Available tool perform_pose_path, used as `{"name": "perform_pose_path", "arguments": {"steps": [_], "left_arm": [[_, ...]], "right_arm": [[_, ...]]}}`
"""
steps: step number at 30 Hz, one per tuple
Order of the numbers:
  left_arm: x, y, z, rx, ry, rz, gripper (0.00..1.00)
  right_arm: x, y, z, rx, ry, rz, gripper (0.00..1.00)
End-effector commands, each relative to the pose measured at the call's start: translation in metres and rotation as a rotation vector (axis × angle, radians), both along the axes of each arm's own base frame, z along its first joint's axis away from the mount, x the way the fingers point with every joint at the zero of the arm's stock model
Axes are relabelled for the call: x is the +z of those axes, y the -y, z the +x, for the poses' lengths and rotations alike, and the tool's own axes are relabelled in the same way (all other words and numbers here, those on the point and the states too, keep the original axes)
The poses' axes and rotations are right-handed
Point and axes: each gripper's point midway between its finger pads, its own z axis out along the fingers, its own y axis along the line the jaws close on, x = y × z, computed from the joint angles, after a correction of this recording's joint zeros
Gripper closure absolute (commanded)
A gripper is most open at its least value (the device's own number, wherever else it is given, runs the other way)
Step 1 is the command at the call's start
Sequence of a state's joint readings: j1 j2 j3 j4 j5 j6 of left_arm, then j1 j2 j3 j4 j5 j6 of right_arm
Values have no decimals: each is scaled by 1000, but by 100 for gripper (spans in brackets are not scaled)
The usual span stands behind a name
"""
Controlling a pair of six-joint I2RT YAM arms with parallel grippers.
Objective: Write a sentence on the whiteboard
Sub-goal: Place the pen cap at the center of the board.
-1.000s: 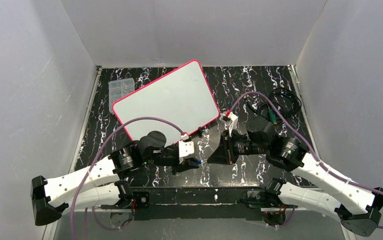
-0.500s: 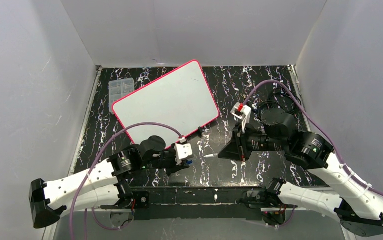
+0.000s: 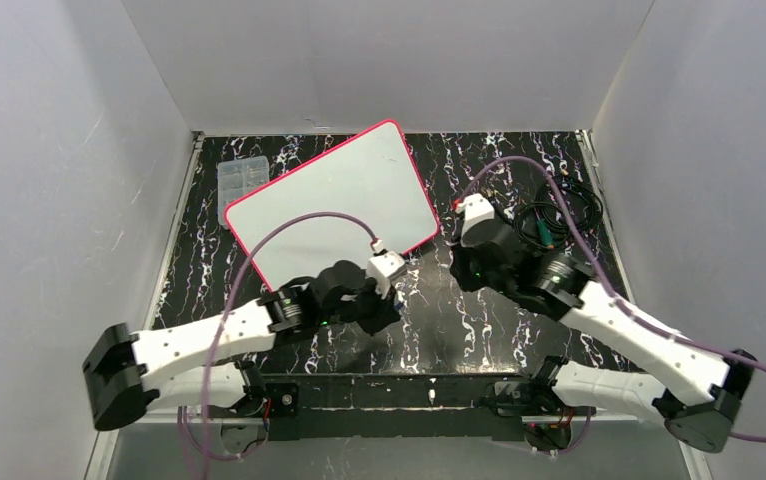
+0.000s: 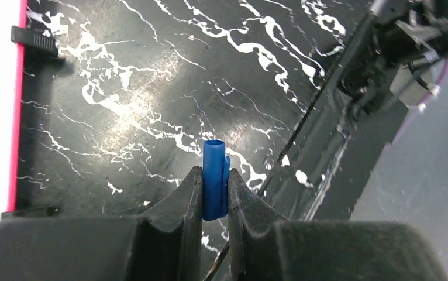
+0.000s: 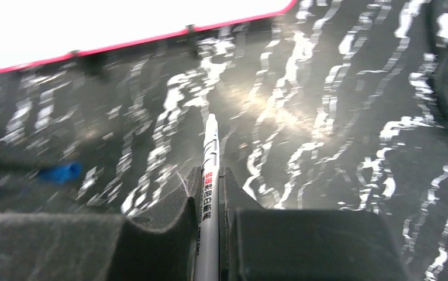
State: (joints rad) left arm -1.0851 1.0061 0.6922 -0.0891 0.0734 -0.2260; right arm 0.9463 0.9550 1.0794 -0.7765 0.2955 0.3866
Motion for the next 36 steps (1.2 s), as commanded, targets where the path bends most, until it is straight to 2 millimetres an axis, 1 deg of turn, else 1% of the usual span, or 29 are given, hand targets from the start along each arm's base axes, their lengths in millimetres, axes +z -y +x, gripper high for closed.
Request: {"name": "perform_pose_path", "arguments": {"steps": [1,3,4,5,6,9,13,15,17,19,23,28,30,34,36], "left_arm": [[4,38,29,152,-76,-36,100],[-11,52,34,151,-93,15,100],[-23,58,36,156,-104,49,100],[-29,63,39,166,-109,66,100],[-30,70,44,177,-103,59,100],[-44,83,55,208,-103,80,100],[-72,96,65,232,-128,163,100],[-80,103,66,230,-143,177,100],[-87,109,69,232,-153,190,100],[-103,104,68,242,-170,255,99],[-121,102,70,253,-184,315,95],[-135,103,67,245,-203,330,82],[-136,102,67,247,-203,333,75],[-134,101,66,246,-201,317,55],[-124,103,66,241,-190,283,46]], "right_arm": [[-6,29,75,-319,248,-126,99],[-11,39,96,-373,258,-91,99],[-15,47,107,-401,252,-61,99],[-21,54,116,-413,239,-32,99],[-26,61,125,-421,227,-7,99],[-41,81,139,-466,198,6,99],[-46,102,143,-551,203,13,99],[-47,108,142,-565,213,17,99],[-44,108,140,-558,226,31,99],[-42,107,136,-543,234,46,99],[-35,110,130,-545,257,65,99],[-30,113,124,-543,265,59,99],[-29,114,123,-542,265,59,99],[-26,113,121,-534,266,69,99],[-24,112,120,-530,266,72,99]]}}
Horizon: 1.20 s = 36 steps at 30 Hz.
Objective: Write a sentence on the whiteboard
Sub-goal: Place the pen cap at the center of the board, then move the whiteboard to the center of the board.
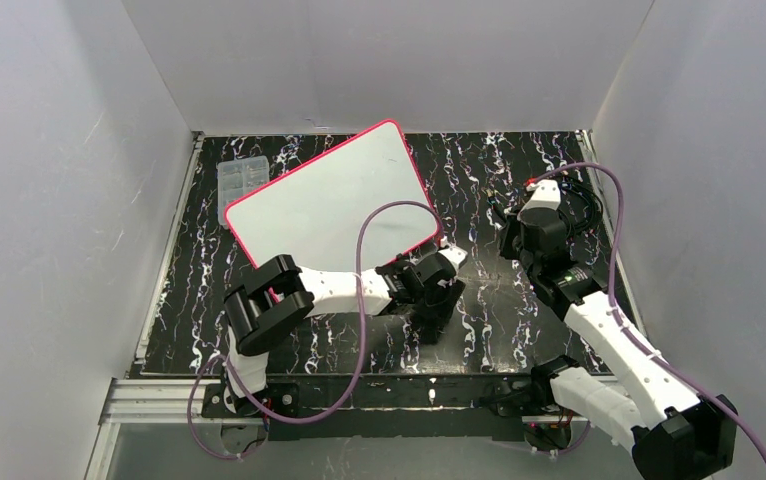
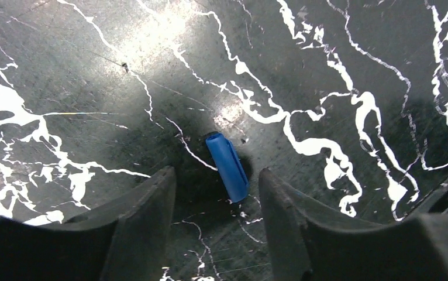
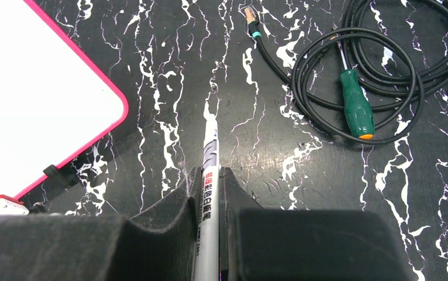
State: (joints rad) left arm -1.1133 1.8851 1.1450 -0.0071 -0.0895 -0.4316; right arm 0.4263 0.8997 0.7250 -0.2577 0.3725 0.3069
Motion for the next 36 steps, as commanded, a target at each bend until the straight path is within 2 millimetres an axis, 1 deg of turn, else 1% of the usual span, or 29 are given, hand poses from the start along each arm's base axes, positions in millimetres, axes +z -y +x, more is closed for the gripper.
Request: {"name": "perform_pose_path", "arguments": {"steps": [1,2,4,7,10,14,16,18,19,20,24,25,29,32,33,35,36], "left_arm": [[14,-8,-1,8,23,-17,41],[22,-8,0,7,34,-30,36],[41,-9,1,-2,58,-56,30],[80,-15,1,-24,109,-91,21],[122,-31,3,-36,147,-133,18],[174,-67,5,-73,166,-166,18],[195,-89,2,-97,169,-146,18],[214,-116,6,-83,187,-129,18],[223,-131,9,-57,191,-131,18],[237,-147,12,-34,204,-160,17],[270,-206,26,89,264,-201,16],[277,-218,30,120,269,-219,16],[307,-256,42,221,261,-380,16],[319,-293,57,346,292,-422,16],[320,-306,62,391,300,-433,16],[320,-343,74,529,338,-442,16],[320,-352,78,559,354,-454,16]], "right_arm": [[19,-1,1,11,48,16,99],[21,0,0,11,50,16,99],[26,-1,-1,19,54,16,99],[37,-3,-3,38,72,20,99],[49,-6,-5,64,101,33,99],[67,-15,-10,127,150,67,99],[75,-25,-12,183,174,98,99],[82,-35,-15,239,193,128,99],[84,-40,-17,264,199,142,99],[86,-44,-18,285,204,152,99],[88,-56,-20,351,206,179,99],[87,-58,-20,357,201,180,99],[85,-69,-21,415,175,198,99],[84,-74,-22,439,161,203,99],[83,-74,-22,441,159,203,99],[82,-75,-23,445,156,205,99],[81,-76,-23,450,154,207,99]]}}
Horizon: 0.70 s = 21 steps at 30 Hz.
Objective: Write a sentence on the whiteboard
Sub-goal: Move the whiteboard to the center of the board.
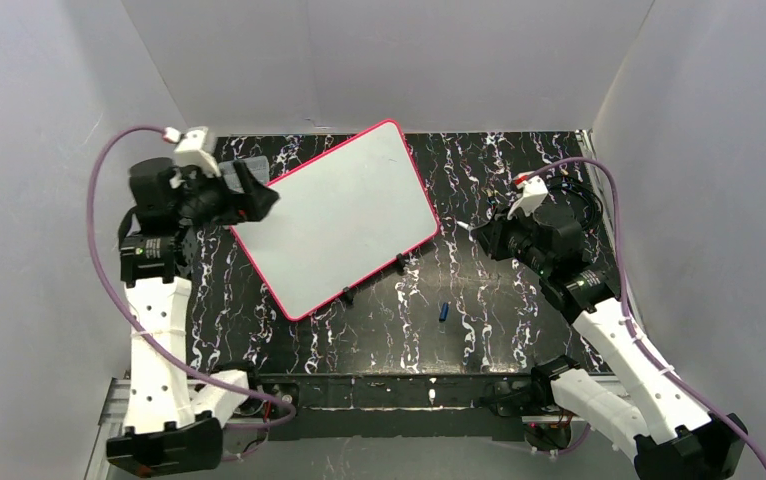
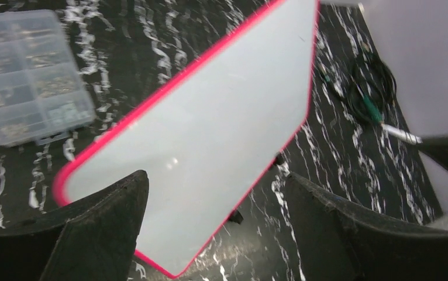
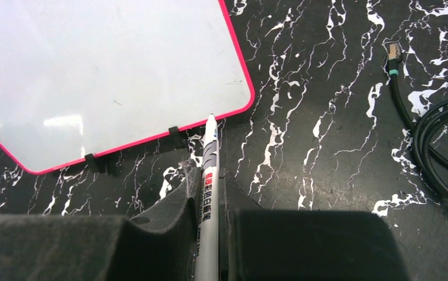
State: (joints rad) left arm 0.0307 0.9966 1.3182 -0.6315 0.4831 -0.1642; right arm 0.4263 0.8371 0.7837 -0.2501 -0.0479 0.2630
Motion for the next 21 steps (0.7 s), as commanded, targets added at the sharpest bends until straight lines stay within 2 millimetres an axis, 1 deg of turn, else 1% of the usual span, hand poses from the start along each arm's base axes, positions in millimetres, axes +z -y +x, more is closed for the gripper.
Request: {"name": "perform_pose_path", "arguments": {"steps": [1,2,6,8,12,14,17,21], "left_arm": [[10,-42,2,112,42,-110,16],[9,-51,5,127,51,-142,16],[-5,-91,19,238,55,-229,16],[-12,-104,23,274,72,-243,16],[-47,-124,31,321,47,-267,16],[-60,-126,33,305,57,-291,16],[-63,-117,37,201,128,-327,16],[-73,-114,40,158,108,-336,19]], "right_arm": [[36,-10,4,46,92,53,99],[37,-11,3,51,93,54,99],[36,-13,3,70,88,50,99],[36,-15,2,79,89,51,99],[38,-18,2,96,91,60,99],[39,-20,1,106,93,64,99],[40,-21,0,115,90,63,99],[41,-20,-2,118,91,56,99]]}}
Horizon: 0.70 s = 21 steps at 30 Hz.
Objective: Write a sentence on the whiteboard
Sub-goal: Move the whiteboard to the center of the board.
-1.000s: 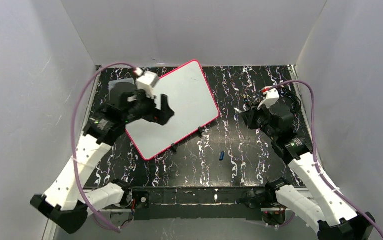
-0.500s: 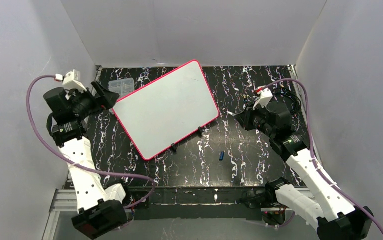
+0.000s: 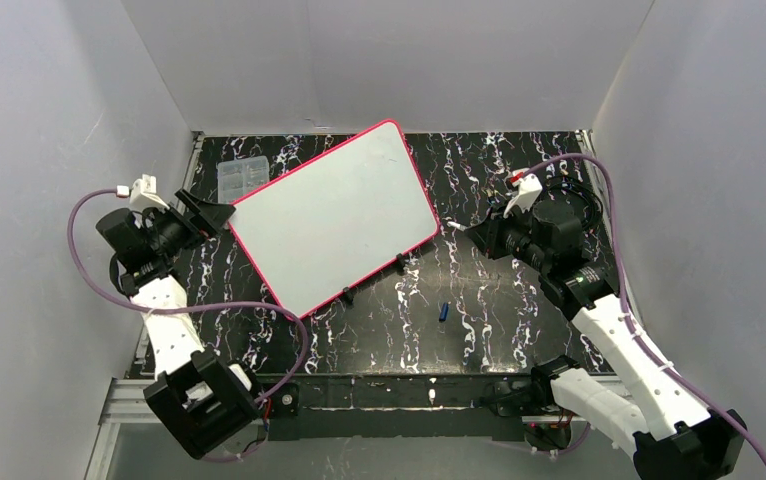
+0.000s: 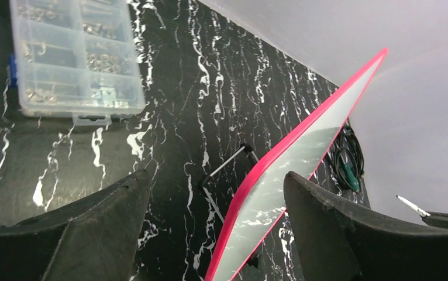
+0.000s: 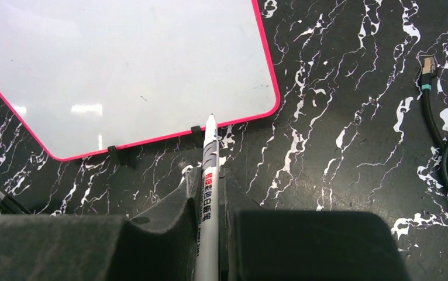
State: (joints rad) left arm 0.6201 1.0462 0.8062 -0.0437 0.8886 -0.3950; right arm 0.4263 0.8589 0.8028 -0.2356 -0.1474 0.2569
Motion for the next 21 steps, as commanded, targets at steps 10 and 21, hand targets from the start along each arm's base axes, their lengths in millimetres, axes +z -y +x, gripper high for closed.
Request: {"name": "perform_pose_path", "arguments": {"steps": [10,21], "left_arm": [[7,19,17,-225,101,-37,45],[3,51,12,-375,116,-42,61]], "right_arm": [[29,-3,1,32,87,11,99],[21,0,-1,35,77,-12,99]]}}
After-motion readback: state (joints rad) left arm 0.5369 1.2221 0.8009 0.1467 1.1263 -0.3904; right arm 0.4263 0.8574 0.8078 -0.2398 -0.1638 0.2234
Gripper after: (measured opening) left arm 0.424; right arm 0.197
